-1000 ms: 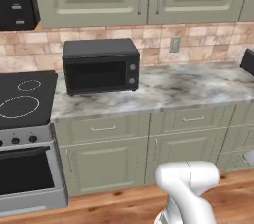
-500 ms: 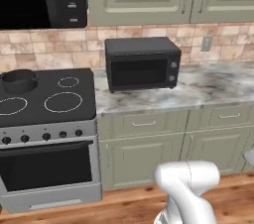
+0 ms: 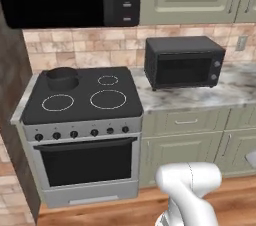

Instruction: Move the pot and pan from the stove into the sink.

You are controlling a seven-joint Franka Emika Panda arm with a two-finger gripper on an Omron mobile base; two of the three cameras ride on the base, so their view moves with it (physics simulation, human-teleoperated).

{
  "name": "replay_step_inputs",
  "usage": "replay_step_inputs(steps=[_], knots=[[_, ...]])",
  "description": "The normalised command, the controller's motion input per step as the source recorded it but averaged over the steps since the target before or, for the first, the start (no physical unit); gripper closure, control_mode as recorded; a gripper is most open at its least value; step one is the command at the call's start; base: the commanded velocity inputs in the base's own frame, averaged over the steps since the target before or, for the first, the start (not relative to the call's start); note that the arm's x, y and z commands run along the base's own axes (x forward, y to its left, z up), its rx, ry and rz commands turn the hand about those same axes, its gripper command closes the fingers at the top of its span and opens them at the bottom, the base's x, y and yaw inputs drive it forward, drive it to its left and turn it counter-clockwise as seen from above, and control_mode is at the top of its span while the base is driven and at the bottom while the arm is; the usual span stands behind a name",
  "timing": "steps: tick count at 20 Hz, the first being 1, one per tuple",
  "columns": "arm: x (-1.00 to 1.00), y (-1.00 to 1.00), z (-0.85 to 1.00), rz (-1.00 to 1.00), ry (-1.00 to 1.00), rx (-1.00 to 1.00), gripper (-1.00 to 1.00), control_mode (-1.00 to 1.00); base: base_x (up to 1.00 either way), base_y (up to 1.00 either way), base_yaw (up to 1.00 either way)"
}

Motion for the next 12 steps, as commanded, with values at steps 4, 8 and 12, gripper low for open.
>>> replay_step_inputs(steps=[4,8,12], knots=[[0.00,0.00,0.00,0.00,0.00,0.00,-1.00,1.00,0.16,0.78,0.06],[0.00,0.00,0.00,0.00,0.00,0.00,-1.00,1.00,0.17,0.75,0.06],[0.00,0.00,0.00,0.00,0.00,0.00,-1.00,1.00,0.17,0.69,0.05]])
